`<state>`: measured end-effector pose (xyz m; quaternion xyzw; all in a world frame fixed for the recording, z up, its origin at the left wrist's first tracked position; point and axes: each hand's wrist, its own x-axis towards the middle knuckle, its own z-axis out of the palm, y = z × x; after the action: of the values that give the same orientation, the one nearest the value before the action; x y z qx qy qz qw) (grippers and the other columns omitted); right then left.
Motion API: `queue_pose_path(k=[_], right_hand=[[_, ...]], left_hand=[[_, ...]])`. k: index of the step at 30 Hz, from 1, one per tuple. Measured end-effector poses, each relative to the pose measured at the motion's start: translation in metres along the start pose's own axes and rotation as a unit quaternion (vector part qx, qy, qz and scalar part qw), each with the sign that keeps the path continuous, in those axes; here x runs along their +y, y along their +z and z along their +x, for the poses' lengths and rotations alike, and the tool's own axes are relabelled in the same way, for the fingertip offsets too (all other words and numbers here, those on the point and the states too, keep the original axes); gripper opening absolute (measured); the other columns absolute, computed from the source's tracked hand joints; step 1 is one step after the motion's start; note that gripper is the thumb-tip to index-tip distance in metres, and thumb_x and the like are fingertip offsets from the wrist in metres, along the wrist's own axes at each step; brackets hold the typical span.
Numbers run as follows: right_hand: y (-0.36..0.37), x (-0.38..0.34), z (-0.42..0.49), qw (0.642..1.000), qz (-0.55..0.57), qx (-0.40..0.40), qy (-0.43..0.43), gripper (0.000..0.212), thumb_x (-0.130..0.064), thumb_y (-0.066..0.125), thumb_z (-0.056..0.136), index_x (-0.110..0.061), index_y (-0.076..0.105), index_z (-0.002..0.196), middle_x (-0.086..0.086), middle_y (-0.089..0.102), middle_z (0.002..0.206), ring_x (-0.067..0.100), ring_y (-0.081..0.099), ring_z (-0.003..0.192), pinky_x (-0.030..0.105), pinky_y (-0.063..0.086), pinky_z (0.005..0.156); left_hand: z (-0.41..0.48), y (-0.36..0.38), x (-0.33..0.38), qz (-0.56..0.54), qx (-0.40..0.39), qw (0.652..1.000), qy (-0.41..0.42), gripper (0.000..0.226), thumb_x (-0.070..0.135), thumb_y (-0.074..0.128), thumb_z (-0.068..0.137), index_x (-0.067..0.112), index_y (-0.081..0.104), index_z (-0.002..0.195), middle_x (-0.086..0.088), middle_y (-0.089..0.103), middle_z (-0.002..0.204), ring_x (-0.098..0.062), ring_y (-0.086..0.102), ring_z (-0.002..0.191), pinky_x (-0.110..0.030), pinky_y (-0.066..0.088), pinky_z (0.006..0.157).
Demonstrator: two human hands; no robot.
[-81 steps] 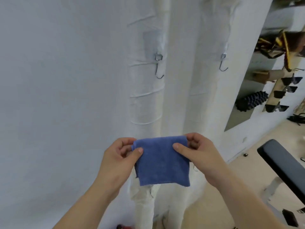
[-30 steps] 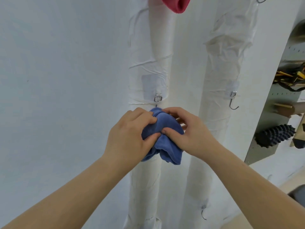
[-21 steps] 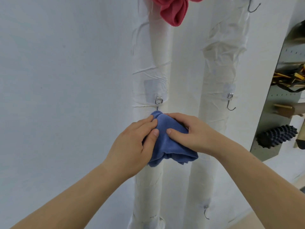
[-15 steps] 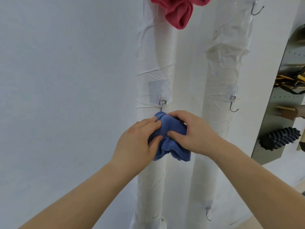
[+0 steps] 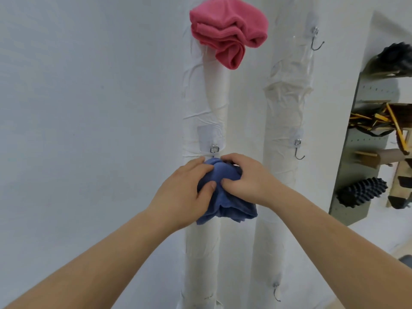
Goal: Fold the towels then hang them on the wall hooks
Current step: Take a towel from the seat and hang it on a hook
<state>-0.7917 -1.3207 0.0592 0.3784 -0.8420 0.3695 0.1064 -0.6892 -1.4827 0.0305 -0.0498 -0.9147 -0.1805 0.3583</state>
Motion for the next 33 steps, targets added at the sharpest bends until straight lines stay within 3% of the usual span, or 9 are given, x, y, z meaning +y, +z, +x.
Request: queue_pose_path(k=[5,11,14,20,22,25,27,31,33], right_hand=[[-0.013,-0.01,0.0,0.997,-0.064,0.033,-0.003,0.045,-0.024,0.07,0.085,-0.029,0.063,0.129,-0.008,0.062,0.135,0.013,0.057,0.124,0.024,0.042,0.1],[-0.012,-0.022,-0.009,0.994,-0.069,0.085,-0.003,0.023,-0.027,0.065,0.091,-0.03,0.071,0.114,-0.012,0.07,0.12,0.012,0.063,0.114,0.031,0.049,0.102],[-0.005,-0.026,-0.014,0.991,-0.082,0.104,-0.003,0.021,-0.03,0.063,0.093,-0.03,0.071,0.112,-0.013,0.07,0.118,0.012,0.063,0.112,0.028,0.049,0.097],[0.024,-0.022,-0.085,0.972,-0.101,0.211,0.023,0.019,-0.032,0.065,0.093,-0.029,0.071,0.11,-0.013,0.069,0.11,0.013,0.063,0.106,0.036,0.054,0.091],[0.049,-0.011,-0.131,0.965,-0.086,0.238,0.063,0.018,-0.03,0.068,0.093,-0.027,0.072,0.11,-0.013,0.07,0.108,0.011,0.064,0.105,0.032,0.053,0.091],[0.09,0.008,-0.204,0.957,-0.042,0.213,0.191,0.019,-0.032,0.069,0.094,-0.027,0.073,0.112,-0.015,0.071,0.106,0.005,0.065,0.101,0.023,0.05,0.09],[0.111,0.025,-0.256,0.945,-0.03,0.168,0.28,0.019,-0.033,0.068,0.093,-0.028,0.073,0.111,-0.016,0.072,0.1,0.001,0.065,0.094,0.02,0.05,0.082],[0.135,0.041,-0.365,0.892,-0.036,0.053,0.447,0.021,-0.04,0.064,0.095,-0.03,0.072,0.113,-0.018,0.067,0.086,0.001,0.062,0.083,0.025,0.051,0.08],[0.142,0.038,-0.418,0.861,-0.017,0.03,0.507,0.02,-0.036,0.063,0.098,-0.026,0.07,0.114,-0.012,0.067,0.089,0.004,0.06,0.079,0.014,0.045,0.07]], left_hand=[[-0.004,-0.014,0.001,-0.012,0.003,1.0,0.007,0.034,0.03,0.057,0.098,0.031,0.06,0.132,0.015,0.06,0.132,-0.01,0.056,0.114,-0.032,0.049,0.098],[-0.013,-0.021,-0.004,-0.036,0.026,0.998,0.035,0.032,0.023,0.063,0.094,0.031,0.065,0.126,0.018,0.059,0.133,-0.006,0.054,0.119,-0.019,0.04,0.098],[-0.022,-0.018,-0.011,-0.042,0.032,0.997,0.051,0.029,0.025,0.063,0.093,0.029,0.067,0.122,0.016,0.06,0.134,-0.006,0.054,0.122,-0.024,0.044,0.101],[-0.069,0.003,-0.011,-0.134,0.048,0.989,0.036,0.018,0.025,0.062,0.092,0.023,0.069,0.108,0.012,0.068,0.099,-0.009,0.063,0.09,-0.029,0.054,0.079],[-0.104,0.023,-0.004,-0.206,0.008,0.978,0.015,0.016,0.019,0.066,0.093,0.024,0.071,0.109,0.016,0.069,0.099,-0.006,0.067,0.089,-0.021,0.055,0.078],[-0.157,0.061,0.005,-0.262,-0.105,0.959,-0.025,0.02,0.015,0.068,0.094,0.027,0.073,0.11,0.02,0.069,0.102,-0.001,0.068,0.09,-0.01,0.051,0.075],[-0.192,0.089,0.01,-0.277,-0.184,0.942,-0.054,0.023,0.017,0.068,0.094,0.028,0.072,0.114,0.021,0.069,0.105,-0.001,0.067,0.09,-0.015,0.053,0.078],[-0.272,0.135,0.035,-0.292,-0.339,0.889,-0.094,0.03,0.024,0.066,0.096,0.029,0.068,0.125,0.021,0.068,0.113,0.001,0.066,0.092,-0.022,0.056,0.089],[-0.318,0.151,0.055,-0.294,-0.411,0.858,-0.095,0.033,0.026,0.065,0.097,0.029,0.066,0.129,0.021,0.066,0.114,0.0,0.065,0.096,-0.025,0.055,0.094]])
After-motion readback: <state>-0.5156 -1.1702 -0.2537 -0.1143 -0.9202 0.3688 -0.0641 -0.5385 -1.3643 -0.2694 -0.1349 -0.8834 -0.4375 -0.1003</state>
